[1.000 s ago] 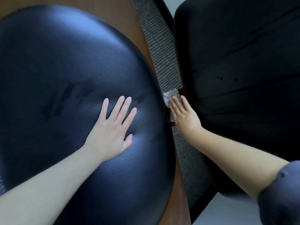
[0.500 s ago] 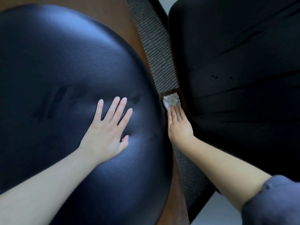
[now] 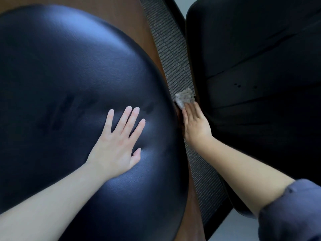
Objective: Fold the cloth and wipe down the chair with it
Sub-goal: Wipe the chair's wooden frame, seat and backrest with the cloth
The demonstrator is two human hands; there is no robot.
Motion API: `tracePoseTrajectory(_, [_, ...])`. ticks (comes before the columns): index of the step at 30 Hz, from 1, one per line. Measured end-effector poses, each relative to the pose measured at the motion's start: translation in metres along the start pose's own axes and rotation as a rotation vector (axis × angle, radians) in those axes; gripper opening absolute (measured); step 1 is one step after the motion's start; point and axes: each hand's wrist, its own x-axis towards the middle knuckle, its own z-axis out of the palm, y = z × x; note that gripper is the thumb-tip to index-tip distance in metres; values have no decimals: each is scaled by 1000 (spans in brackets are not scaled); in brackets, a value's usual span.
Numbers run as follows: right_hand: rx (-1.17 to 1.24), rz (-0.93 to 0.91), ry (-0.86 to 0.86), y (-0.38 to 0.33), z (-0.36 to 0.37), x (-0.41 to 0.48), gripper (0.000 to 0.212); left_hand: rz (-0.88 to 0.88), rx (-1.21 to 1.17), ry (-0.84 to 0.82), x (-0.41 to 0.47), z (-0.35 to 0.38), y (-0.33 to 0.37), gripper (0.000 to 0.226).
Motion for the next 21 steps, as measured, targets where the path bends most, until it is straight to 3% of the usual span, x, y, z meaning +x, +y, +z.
tracePoseTrajectory(6, [-71, -101, -104, -17, 19, -47, 66, 0, 2, -7, -1, 0, 0, 76])
tracePoseTrajectory(13, [-37, 150, -23, -4, -19, 14, 64, -1, 18, 0, 0, 2, 0, 76])
tracePoseTrajectory(18, [-198, -91, -104, -27, 18, -43, 67, -2, 11, -13, 0, 0, 0, 76])
tracePoseTrajectory(21, [-128, -41, -54, -22, 19, -36, 66, 1, 6, -3, 0, 0, 0, 76])
